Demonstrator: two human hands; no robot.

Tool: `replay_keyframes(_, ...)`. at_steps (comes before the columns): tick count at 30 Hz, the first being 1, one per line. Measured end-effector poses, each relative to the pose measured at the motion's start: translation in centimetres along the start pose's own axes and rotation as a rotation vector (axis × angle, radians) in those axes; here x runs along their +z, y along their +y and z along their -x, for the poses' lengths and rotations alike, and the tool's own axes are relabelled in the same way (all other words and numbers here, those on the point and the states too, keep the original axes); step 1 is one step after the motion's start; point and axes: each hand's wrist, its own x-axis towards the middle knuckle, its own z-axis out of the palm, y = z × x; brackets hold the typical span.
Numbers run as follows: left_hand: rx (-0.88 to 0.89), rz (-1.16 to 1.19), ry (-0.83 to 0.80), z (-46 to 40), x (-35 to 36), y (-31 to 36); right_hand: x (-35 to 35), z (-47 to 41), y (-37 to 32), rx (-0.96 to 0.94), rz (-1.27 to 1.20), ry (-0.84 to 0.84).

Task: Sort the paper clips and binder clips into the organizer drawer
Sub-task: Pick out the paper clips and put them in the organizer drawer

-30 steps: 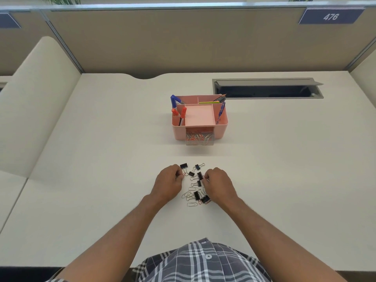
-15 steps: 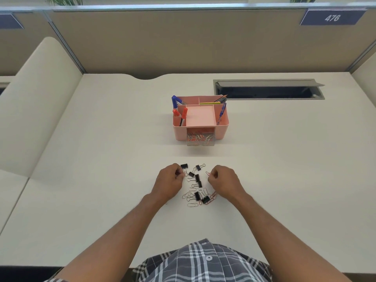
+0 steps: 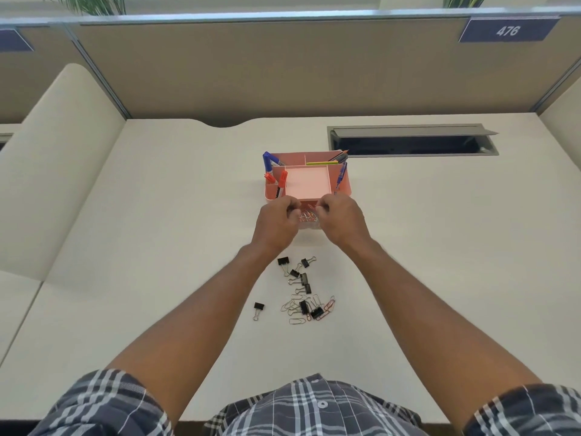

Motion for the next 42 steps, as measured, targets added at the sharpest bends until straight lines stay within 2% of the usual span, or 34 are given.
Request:
replay_keyframes(4, 0.039, 0.006, 0.025, 1.6, -0.3, -1.3, -0.2, 1.4, 0.6, 0.005, -0.108, -0.001)
replay_keyframes(6, 0.033, -0.008, 0.003, 3.6, -0.4, -2.5, -0.2, 3.2, 1.3, 0.011, -0.124, -0.075)
replay_keyframes(11, -0.014, -0.123, -0.257, 9.3, 0.2, -5.5, 0.9, 8.5, 4.0, 0.101, -0.008, -0.433)
replay_keyframes(13, 0.033, -0.211, -0.359, 11.1, 0.3, -6.5, 1.5, 10.4, 4.9, 0.147, 0.029, -0.497)
replay_keyframes(16, 0.11, -0.33, -0.428, 12.8, 0.6, -7.3, 2.6, 12.5, 5.5, 0.152, 0.107, -0.559)
replay_keyframes(19, 0.131, -0.407, -0.416, 13.4, 1.2, -7.6, 3.6, 13.5, 5.5, 0.129, 0.15, -0.533)
replay_keyframes(26, 0.104, -0.4, -0.312, 12.2, 2.3, -6.7, 4.3, 12.9, 5.0, 0.124, 0.068, -0.406)
replay_keyframes(34, 0.075, -0.403, -0.264, 12.6, 2.6, -7.1, 4.3, 13.2, 5.8, 0.058, 0.095, -0.447)
replay_keyframes(42, 0.004, -0.444, -0.312, 12.3, 2.5, -6.6, 4.6, 12.9, 5.7, 0.039, 0.115, -0.437)
